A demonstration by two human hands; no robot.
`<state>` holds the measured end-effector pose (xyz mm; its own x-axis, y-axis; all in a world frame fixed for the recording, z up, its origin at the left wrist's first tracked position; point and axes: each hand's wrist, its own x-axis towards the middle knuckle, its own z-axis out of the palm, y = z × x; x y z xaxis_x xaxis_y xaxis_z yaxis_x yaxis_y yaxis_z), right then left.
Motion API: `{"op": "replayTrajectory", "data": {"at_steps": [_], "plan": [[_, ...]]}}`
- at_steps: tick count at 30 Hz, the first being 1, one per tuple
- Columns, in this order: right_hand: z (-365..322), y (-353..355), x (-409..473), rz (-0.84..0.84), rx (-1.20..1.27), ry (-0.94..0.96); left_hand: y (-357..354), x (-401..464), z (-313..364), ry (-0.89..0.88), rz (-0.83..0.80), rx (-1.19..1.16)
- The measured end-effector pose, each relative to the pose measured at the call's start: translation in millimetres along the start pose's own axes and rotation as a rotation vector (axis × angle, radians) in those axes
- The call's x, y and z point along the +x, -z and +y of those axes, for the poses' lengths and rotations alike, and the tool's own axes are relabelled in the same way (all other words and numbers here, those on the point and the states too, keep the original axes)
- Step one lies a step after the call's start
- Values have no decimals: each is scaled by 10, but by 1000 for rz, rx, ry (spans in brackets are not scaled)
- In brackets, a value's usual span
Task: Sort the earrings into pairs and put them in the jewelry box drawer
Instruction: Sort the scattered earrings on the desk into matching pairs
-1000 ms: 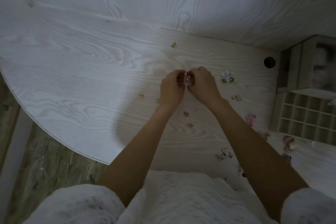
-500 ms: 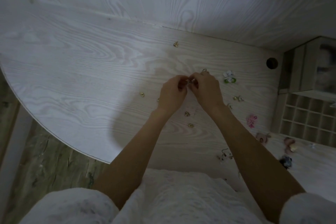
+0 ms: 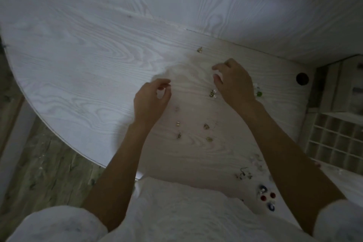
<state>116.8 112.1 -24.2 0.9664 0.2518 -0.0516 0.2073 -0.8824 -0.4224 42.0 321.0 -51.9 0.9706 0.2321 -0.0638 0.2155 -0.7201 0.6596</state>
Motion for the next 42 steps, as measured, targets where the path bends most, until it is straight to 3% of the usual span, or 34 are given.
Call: {"op": "replayTrajectory", "data": {"at_steps": [6, 10, 22, 33, 42], "plan": [[-4, -371, 702, -69, -15, 187, 188, -167, -243, -60, -33, 89], [-48, -534, 794, -43, -3, 158, 103, -350, -170, -92, -73, 59], [-320, -556, -243, -229, -54, 370, -157, -889, 17, -145, -176, 105], [-78, -570, -1040, -29, 157, 104, -244, -945, 43, -119, -222, 67], [58, -515, -1303, 23, 217, -13, -230, -1046, 63, -112, -238, 38]]}}
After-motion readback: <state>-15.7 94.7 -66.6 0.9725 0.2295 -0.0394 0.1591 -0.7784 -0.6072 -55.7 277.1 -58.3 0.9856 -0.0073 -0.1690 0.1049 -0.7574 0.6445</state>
